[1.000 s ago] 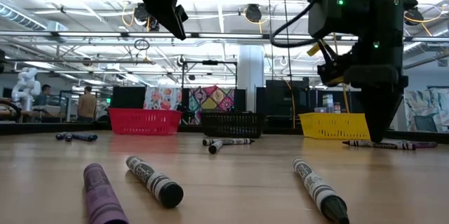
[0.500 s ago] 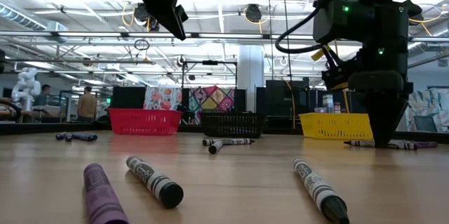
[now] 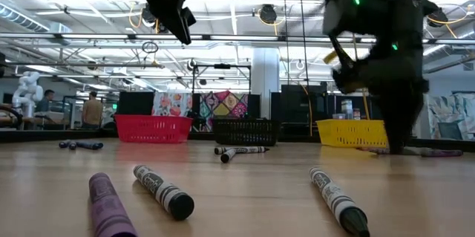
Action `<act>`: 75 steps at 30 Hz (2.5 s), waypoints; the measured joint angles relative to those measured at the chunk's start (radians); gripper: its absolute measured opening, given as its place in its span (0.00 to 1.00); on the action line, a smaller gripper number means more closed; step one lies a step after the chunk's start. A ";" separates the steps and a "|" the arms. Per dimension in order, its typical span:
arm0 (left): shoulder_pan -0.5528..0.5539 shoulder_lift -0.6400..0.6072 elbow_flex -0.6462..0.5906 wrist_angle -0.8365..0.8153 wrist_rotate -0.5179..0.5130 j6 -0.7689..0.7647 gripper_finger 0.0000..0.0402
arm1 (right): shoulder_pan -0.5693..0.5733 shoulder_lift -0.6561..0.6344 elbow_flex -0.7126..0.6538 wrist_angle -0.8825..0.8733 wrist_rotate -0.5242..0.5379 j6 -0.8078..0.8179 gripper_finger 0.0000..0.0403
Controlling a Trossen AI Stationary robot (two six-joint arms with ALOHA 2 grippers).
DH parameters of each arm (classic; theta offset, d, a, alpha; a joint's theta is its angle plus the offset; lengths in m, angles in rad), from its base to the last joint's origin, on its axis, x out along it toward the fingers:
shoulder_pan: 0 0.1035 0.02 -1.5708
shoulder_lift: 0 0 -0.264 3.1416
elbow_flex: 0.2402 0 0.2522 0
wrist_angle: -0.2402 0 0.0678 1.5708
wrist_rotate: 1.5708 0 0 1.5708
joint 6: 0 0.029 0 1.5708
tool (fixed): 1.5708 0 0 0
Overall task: Sort crayons
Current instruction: Put the gray crayon into the red bin
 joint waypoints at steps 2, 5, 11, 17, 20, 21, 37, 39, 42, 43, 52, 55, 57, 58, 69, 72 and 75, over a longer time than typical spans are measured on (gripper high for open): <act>0.000 0.011 0.000 0.027 0.013 0.000 0.13 | 0.001 -0.003 0.029 0.007 -0.001 -0.035 0.00; 0.000 0.027 -0.002 0.074 0.017 0.000 0.13 | -0.005 -0.002 0.072 0.017 0.021 -0.090 0.00; 0.000 0.039 -0.102 0.300 0.020 -0.001 0.13 | -0.040 -0.003 0.185 -0.001 0.129 -0.191 0.00; 0.017 0.040 -0.201 0.443 0.020 -0.026 0.13 | -0.062 -0.003 0.264 -0.025 0.234 -0.246 0.00; 0.021 0.042 -0.228 0.485 0.020 -0.027 0.13 | -0.073 -0.003 0.273 0.012 0.263 -0.248 0.00; 0.020 0.042 -0.229 0.486 0.020 -0.026 0.13 | -0.078 -0.003 0.273 0.031 0.263 -0.253 0.00; 0.020 0.090 -0.227 0.607 0.153 -0.053 0.13 | -0.129 -0.003 0.300 0.320 0.365 -0.454 0.00; 0.019 0.090 -0.227 0.630 0.181 -0.058 0.13 | -0.131 -0.003 0.324 0.319 0.367 -0.484 0.00; 0.020 0.090 -0.227 0.671 0.198 -0.104 0.13 | -0.131 -0.013 0.369 0.305 0.366 -0.535 0.00; 0.020 0.090 -0.227 0.683 0.202 -0.113 0.13 | -0.131 -0.018 0.384 0.301 0.365 -0.548 0.00; 0.007 0.090 -0.227 0.792 0.182 -0.129 0.13 | -0.108 -0.111 0.417 0.247 0.375 -0.572 0.00; -0.002 0.090 -0.227 0.807 0.121 -0.129 0.13 | -0.104 -0.137 0.418 0.211 0.411 -0.571 0.00; -0.007 0.090 -0.227 0.806 0.084 -0.129 0.13 | -0.101 -0.144 0.418 0.199 0.437 -0.572 0.00; -0.007 0.090 -0.227 0.806 0.077 -0.130 0.13 | -0.099 -0.147 0.418 0.190 0.445 -0.572 0.00; -0.007 0.090 -0.219 0.886 0.128 -0.157 0.28 | -0.095 -0.148 0.417 0.180 0.445 -0.572 0.00; -0.014 0.090 -0.219 0.918 0.129 -0.196 0.31 | -0.095 -0.148 0.417 0.183 0.445 -0.575 0.00; -0.026 0.090 -0.219 0.984 0.155 -0.234 0.32 | -0.095 -0.148 0.417 0.197 0.445 -0.589 0.00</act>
